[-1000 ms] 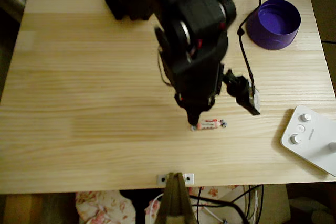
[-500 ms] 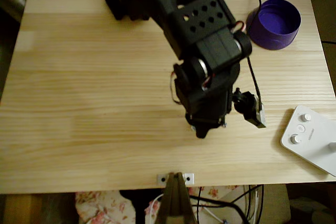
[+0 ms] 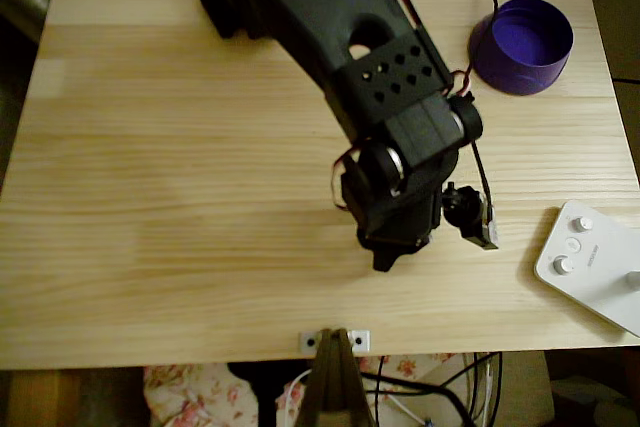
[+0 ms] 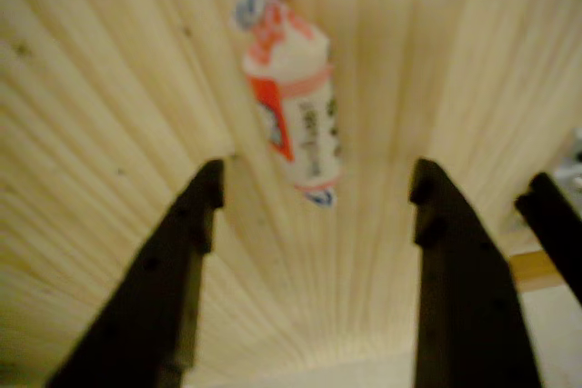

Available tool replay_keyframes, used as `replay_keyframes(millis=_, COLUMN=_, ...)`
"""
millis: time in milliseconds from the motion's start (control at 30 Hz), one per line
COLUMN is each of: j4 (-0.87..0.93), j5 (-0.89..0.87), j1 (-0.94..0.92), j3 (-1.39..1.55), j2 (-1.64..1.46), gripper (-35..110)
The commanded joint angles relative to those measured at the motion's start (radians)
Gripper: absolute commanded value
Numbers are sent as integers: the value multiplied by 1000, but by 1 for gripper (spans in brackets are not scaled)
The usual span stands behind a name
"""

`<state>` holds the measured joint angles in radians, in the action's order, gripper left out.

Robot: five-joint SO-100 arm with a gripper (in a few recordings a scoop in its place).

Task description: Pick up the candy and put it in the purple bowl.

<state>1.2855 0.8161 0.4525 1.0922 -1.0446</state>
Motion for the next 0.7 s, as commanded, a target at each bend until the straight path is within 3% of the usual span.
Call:
replay_keyframes(millis=0, j4=8, j5=23, j1=-3, j3=-74, j2=-31, gripper=29)
replay_keyframes(millis=667, j4=6, j5=15, j1=-18, j3=-126, j2=32, gripper=26)
